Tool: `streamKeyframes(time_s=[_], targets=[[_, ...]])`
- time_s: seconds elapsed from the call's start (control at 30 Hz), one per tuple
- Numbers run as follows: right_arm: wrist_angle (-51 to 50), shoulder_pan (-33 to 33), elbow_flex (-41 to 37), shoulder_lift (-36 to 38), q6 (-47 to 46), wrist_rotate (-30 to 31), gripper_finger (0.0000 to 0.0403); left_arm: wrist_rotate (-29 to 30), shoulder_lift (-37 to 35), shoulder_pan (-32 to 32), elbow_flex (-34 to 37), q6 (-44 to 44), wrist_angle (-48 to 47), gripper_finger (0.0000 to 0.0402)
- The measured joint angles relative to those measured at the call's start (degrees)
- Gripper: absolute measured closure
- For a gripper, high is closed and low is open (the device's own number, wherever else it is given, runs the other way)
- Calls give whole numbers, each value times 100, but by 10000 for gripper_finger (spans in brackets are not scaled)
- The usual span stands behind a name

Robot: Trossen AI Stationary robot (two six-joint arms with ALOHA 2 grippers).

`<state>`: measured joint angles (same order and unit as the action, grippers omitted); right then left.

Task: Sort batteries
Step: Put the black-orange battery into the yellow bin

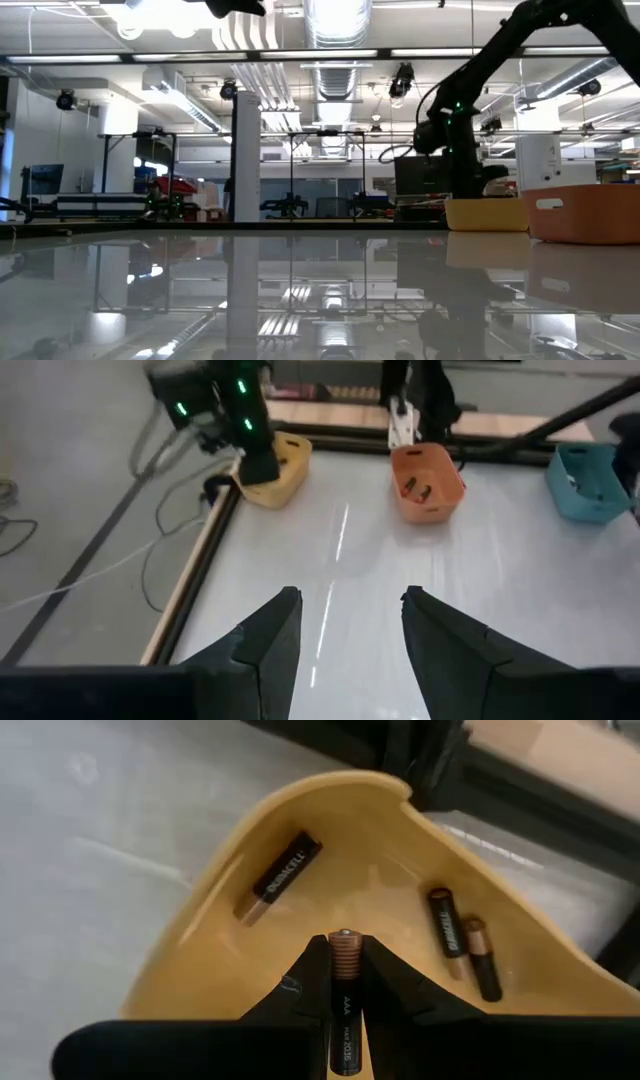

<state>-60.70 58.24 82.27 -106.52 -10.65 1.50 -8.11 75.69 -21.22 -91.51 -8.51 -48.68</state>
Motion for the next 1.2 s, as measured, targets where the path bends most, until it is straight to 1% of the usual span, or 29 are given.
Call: streamKeyframes(time_s=[0.2, 0.33, 0.47, 0.57, 0.7, 0.77, 0.83, 0.97, 1.0, 1.07, 1.13, 1.2], targets=[[10, 87, 1, -442, -23, -2, 376, 25, -561, -150, 503, 66, 259, 246], [-46, 198, 1, -619, 61, 9, 376, 9, -716, -149, 547, 176, 206, 246], [-124, 275, 1, -684, 52, 199, 369, 17, -772, -149, 556, 409, -35, 246], [-231, 319, -3, -689, -77, 396, 342, 0, -850, -124, 556, 571, -243, 246], [-259, 332, -10, -576, 66, 643, 286, 14, -947, -96, 593, 687, -250, 246], [-278, 325, -10, -445, 178, 720, 257, 0, -988, -96, 612, 813, -289, 246], [-310, 261, -11, -228, 205, 758, 232, -138, -998, -107, 636, 844, -623, 246], [-304, -118, -10, 583, 202, 769, 193, -229, -964, -163, 903, 1116, -1344, 246], [-277, -287, -13, 806, 142, 773, 185, -187, -950, -180, 1043, 1194, -1501, 246], [-71, -678, -55, 1276, 84, 769, 171, 78, -915, -187, 1435, 1454, -1722, 246], [311, -1138, -125, 1761, 56, 769, 160, 315, -852, -188, 1913, 1775, -1969, 246], [777, -1553, -211, 2175, -38, 769, 150, 414, -762, -192, 2404, 1914, -2252, 246]])
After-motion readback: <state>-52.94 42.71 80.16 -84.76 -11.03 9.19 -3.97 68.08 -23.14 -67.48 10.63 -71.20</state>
